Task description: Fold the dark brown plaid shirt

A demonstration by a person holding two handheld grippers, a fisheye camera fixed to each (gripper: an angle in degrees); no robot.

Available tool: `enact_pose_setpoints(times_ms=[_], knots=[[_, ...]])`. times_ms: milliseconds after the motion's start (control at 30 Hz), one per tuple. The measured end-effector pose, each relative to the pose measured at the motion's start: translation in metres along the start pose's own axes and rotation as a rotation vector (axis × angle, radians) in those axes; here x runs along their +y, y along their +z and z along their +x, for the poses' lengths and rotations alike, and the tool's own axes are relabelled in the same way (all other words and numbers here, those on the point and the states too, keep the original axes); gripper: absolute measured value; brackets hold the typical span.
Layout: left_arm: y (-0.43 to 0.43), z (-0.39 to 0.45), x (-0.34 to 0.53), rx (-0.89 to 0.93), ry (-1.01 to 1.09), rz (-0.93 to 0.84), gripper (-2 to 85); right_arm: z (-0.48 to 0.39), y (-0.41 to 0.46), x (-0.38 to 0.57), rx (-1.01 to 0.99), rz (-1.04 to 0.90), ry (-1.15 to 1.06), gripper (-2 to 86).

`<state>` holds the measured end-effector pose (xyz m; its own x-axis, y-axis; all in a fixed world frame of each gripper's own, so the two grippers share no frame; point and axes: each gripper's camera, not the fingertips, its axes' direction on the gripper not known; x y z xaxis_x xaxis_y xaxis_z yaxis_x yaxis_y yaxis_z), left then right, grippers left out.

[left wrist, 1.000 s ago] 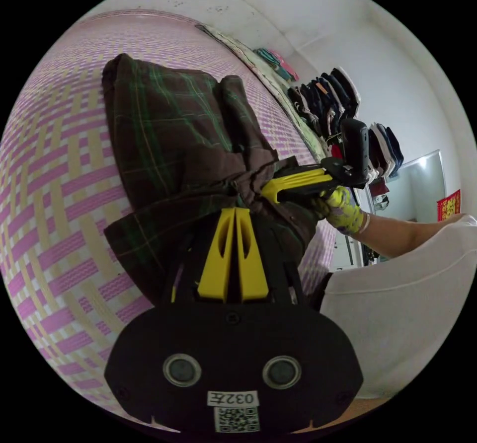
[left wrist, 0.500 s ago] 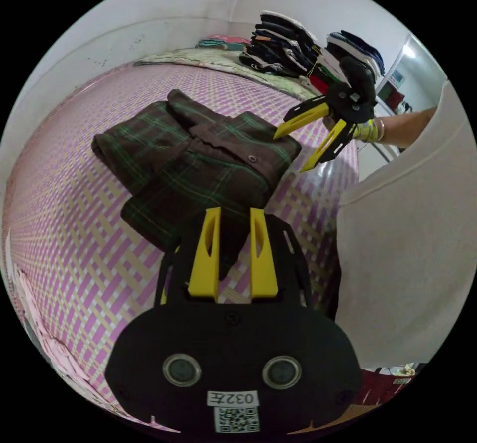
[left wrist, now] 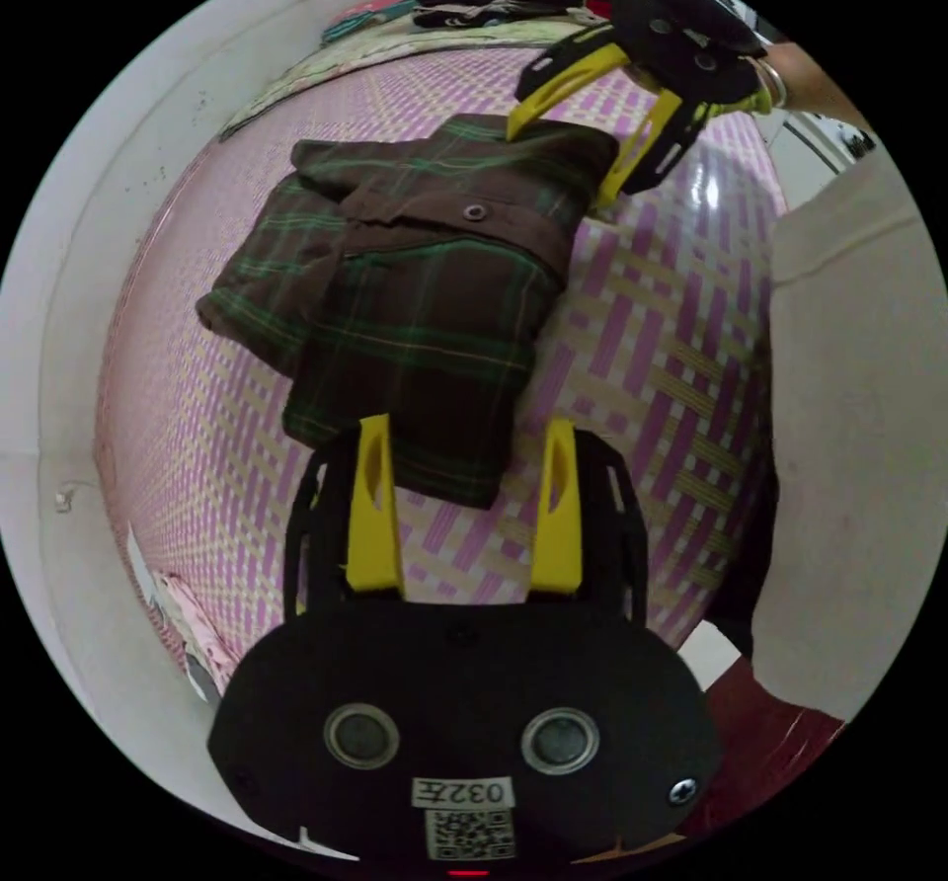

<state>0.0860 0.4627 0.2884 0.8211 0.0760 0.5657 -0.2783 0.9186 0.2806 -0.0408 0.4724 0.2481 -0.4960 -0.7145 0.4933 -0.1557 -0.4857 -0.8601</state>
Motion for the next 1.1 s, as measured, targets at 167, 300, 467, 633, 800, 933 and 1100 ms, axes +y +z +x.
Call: enact_pose_setpoints(times_ms=[167,300,467,633,800,933,1100], knots=[[0.005,-0.011,-0.022,0.005,0.043,-0.030,16.7,0.012,0.006,-0.007,-0.009,-0.016,-0.003,16.2],[0.013,-0.013,-0.035,0.003,0.103,-0.036,17.3,0.019,0.018,-0.012,-0.020,-0.028,-0.043,15.7],[0.030,-0.040,-0.051,0.020,0.026,-0.062,10.4,0.057,0.042,-0.018,-0.155,-0.081,0.018,10.9],[0.031,-0.059,-0.047,0.057,-0.004,-0.051,5.9,0.084,0.044,-0.015,-0.180,-0.074,0.024,7.0],[0.015,-0.075,-0.029,0.451,0.133,-0.065,5.2,0.119,0.031,0.009,-0.533,-0.105,-0.026,6.4],[-0.008,-0.122,-0.028,0.821,0.299,-0.038,4.8,0.188,0.019,0.039,-0.977,-0.064,-0.033,6.0],[0.041,-0.244,-0.049,1.168,0.291,-0.012,4.0,0.303,0.077,0.050,-1.418,-0.039,0.072,6.5]])
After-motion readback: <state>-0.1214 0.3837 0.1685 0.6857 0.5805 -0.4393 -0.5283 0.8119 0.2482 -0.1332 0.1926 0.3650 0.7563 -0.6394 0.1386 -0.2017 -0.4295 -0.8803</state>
